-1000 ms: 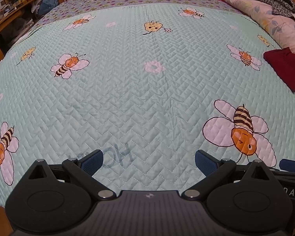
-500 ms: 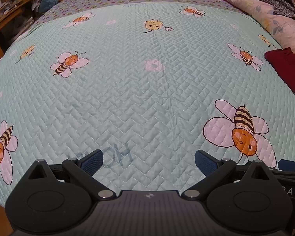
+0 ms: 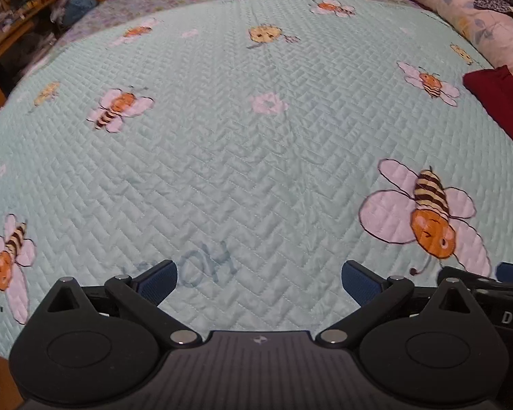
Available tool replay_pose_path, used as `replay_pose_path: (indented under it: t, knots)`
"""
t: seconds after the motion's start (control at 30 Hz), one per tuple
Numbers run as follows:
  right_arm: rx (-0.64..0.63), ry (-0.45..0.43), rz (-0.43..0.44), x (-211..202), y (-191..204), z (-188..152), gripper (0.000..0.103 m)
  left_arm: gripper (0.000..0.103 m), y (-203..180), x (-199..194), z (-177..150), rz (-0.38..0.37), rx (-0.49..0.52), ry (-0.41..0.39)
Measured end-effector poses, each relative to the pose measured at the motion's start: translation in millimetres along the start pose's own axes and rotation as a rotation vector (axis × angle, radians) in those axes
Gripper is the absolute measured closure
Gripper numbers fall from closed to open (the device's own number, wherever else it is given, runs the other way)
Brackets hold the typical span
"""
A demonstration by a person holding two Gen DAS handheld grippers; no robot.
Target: Fold clothes
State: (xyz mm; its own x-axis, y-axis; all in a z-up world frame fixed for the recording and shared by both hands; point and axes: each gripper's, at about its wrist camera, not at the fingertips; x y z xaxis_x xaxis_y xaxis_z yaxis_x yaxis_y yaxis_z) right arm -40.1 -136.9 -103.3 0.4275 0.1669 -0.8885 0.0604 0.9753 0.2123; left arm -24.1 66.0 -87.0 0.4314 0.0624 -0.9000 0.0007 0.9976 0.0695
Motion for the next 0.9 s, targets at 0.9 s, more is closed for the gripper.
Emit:
replay_pose_path:
  t: [0.9]
  knots:
    - [0.028, -0.017, 0.014, -6, -7, -4, 0.012, 0.005, -23, -32, -15, -0.078, 0.09, -0.178]
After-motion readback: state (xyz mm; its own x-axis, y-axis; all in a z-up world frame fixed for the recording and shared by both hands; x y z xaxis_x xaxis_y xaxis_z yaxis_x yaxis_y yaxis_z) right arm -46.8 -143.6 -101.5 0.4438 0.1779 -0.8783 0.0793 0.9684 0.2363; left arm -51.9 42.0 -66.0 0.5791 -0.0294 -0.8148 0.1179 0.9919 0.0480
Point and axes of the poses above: each gripper's, at about its wrist camera, not at the fingertips, and x roughly the way its jaws point, y to its left, z to its top, and after that the axes turned 3 degrees about y, right-handed
